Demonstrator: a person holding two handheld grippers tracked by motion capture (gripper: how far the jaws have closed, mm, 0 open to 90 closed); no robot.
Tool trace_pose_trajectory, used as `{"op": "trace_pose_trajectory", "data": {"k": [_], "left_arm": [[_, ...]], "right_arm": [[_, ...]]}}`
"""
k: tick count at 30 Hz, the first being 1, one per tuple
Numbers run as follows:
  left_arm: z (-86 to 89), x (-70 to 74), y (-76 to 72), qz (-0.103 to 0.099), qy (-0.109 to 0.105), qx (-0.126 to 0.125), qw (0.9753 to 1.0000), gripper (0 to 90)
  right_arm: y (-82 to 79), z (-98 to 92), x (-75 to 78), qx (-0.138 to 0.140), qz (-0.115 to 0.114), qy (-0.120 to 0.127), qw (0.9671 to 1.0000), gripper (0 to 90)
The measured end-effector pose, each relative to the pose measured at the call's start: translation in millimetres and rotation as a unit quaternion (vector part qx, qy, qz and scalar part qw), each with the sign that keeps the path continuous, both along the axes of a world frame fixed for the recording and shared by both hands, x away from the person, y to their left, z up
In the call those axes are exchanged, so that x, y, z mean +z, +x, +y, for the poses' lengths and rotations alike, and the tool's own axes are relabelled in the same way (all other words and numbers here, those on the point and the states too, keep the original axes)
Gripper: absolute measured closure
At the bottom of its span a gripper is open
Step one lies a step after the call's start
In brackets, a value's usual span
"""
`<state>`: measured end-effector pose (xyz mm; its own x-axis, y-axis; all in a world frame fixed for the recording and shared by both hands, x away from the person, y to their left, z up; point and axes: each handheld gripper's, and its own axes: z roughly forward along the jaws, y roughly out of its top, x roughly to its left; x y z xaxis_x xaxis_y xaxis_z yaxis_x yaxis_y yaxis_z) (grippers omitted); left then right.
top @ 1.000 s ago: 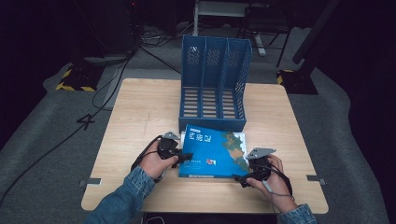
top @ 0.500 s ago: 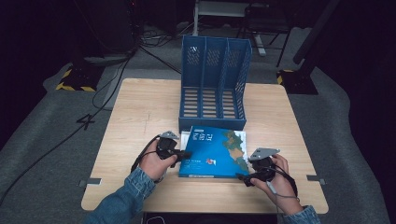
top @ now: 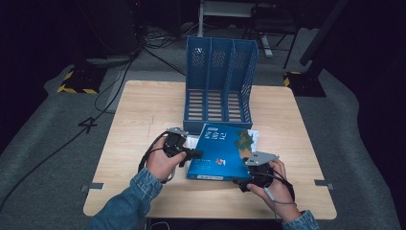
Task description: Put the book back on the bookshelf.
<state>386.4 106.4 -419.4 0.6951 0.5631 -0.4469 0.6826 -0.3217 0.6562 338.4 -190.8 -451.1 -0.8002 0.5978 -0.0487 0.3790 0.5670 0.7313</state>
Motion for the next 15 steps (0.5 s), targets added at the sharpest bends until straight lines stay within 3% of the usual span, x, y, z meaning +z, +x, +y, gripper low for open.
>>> {"op": "trace_pose_trajectory", "data": {"k": [6,11,15], "left_arm": [[-13.3,16.2,7.8,0.016,0.011,-0.005,0.9998,86.5],[-19.6,17.6,17.4,0.030,0.004,0.000,0.9995,86.5],[-22.4,19.4,18.3,0.025,0.006,-0.003,0.9997,86.5]], "right_arm": [[2.5,13.5,6.1,0.016,-0.015,0.009,0.9997,16.3],[4.5,22.2,9.2,0.028,-0.022,0.015,0.9992,16.3],[5.0,31.4,9.0,0.033,-0.031,0.014,0.9989,16.2]]}}
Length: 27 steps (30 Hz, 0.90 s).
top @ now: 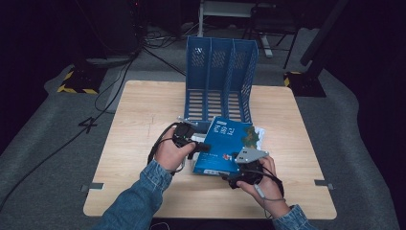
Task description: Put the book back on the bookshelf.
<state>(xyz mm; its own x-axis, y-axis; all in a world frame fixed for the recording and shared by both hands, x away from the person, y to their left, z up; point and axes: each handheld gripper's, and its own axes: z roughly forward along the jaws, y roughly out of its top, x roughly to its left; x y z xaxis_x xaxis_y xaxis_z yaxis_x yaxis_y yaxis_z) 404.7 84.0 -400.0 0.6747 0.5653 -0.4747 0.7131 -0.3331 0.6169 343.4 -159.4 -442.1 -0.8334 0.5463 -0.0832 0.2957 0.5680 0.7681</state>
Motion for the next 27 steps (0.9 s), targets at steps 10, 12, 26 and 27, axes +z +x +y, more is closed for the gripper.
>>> {"op": "trace_pose_trajectory", "data": {"k": [10,12,26,27], "left_arm": [[-0.9,1.9,9.2,0.002,-0.001,-0.016,0.9999,86.5],[-1.1,2.6,11.5,0.004,-0.004,-0.021,0.9998,86.5],[-3.2,3.8,20.5,0.030,-0.019,-0.030,0.9989,86.5],[-2.9,2.4,21.0,0.035,-0.019,-0.028,0.9988,86.4]], "right_arm": [[-3.6,27.2,-5.4,0.013,-0.037,-0.020,0.9990,12.5],[-3.7,28.4,-6.4,0.011,-0.039,-0.019,0.9990,10.1],[-12.2,38.7,-29.1,-0.036,-0.139,-0.009,0.9895,0.2],[-11.1,41.0,-32.1,-0.036,-0.157,-0.027,0.9866,0.2]]}}
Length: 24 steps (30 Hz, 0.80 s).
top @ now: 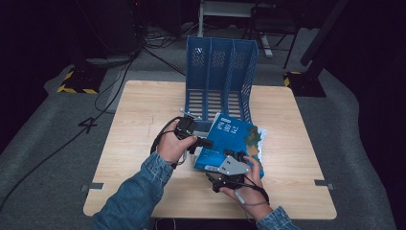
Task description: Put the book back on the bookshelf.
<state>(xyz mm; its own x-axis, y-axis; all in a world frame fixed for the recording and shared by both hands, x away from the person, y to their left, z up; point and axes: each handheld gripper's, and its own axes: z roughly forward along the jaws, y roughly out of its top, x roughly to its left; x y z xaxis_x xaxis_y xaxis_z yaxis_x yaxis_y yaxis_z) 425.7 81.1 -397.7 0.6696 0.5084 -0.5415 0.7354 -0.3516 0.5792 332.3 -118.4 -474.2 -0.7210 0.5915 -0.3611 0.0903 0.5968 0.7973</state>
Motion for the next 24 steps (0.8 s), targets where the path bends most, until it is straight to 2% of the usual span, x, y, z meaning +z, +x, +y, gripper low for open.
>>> {"op": "trace_pose_trajectory", "data": {"k": [1,2,8,11,15,21,24], "left_arm": [[0.0,0.0,0.0,0.000,0.000,0.000,1.0000,86.4],[0.3,-1.4,0.1,0.000,0.004,0.001,1.0000,86.4],[0.4,-5.2,-2.2,0.002,0.012,0.012,0.9999,86.4],[1.9,-9.4,-2.3,0.009,0.016,0.018,0.9997,86.3],[3.5,-14.8,-2.9,0.017,0.018,0.026,0.9993,86.2],[4.5,-19.5,-5.0,0.021,0.023,0.036,0.9989,85.8],[2.9,-24.6,-6.6,0.022,0.036,0.041,0.9982,85.0]], "right_arm": [[0.0,0.0,0.0,0.000,0.000,0.000,1.0000,0.2],[2.5,1.5,-3.6,-0.004,-0.016,-0.010,0.9998,0.2],[6.8,2.9,-8.9,-0.001,-0.022,-0.015,0.9996,0.1],[7.3,5.4,-13.2,-0.002,-0.028,-0.023,0.9993,0.0],[8.0,10.6,-18.2,-0.007,-0.034,-0.042,0.9985,0.0],[9.9,19.4,-25.2,-0.016,-0.057,-0.070,0.9958,0.0],[13.2,23.5,-28.9,-0.009,-0.051,-0.088,0.9948,0.0]]}}
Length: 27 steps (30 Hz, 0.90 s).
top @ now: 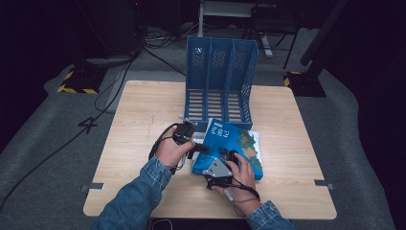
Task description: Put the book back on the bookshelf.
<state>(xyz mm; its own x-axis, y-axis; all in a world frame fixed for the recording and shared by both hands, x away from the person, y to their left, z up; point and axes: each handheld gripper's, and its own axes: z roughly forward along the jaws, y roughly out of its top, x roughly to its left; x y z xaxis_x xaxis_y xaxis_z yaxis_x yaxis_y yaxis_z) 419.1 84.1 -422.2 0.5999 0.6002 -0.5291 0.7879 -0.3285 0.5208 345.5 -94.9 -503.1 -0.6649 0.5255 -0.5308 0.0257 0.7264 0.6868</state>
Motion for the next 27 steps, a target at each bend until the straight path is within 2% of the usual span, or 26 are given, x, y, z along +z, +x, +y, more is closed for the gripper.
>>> {"op": "trace_pose_trajectory", "data": {"k": [1,3,8,23,25,27], "left_arm": [[-0.3,-1.3,-0.1,0.002,0.005,0.001,1.0000,84.8],[0.6,-2.5,0.4,0.005,-0.002,0.002,1.0000,84.5],[0.7,-3.3,0.3,0.006,-0.003,0.009,0.9999,84.4],[-1.0,-3.4,-1.4,0.000,-0.002,0.009,1.0000,82.4],[0.4,-3.8,-0.7,0.001,-0.005,0.008,1.0000,80.3],[3.6,-5.3,1.3,-0.001,-0.015,0.006,0.9999,73.0]], "right_arm": [[1.0,0.9,-1.9,0.003,-0.001,-0.004,1.0000,0.0],[1.5,1.8,-4.0,0.005,-0.003,-0.005,1.0000,0.0],[3.9,1.3,-7.8,0.012,-0.019,0.006,0.9997,0.0],[4.7,3.3,-10.0,0.001,-0.019,0.021,0.9996,0.1],[4.8,4.0,-9.7,-0.001,-0.020,0.018,0.9996,0.2],[5.7,4.6,-8.8,-0.002,-0.015,0.017,0.9997,0.3]]}}
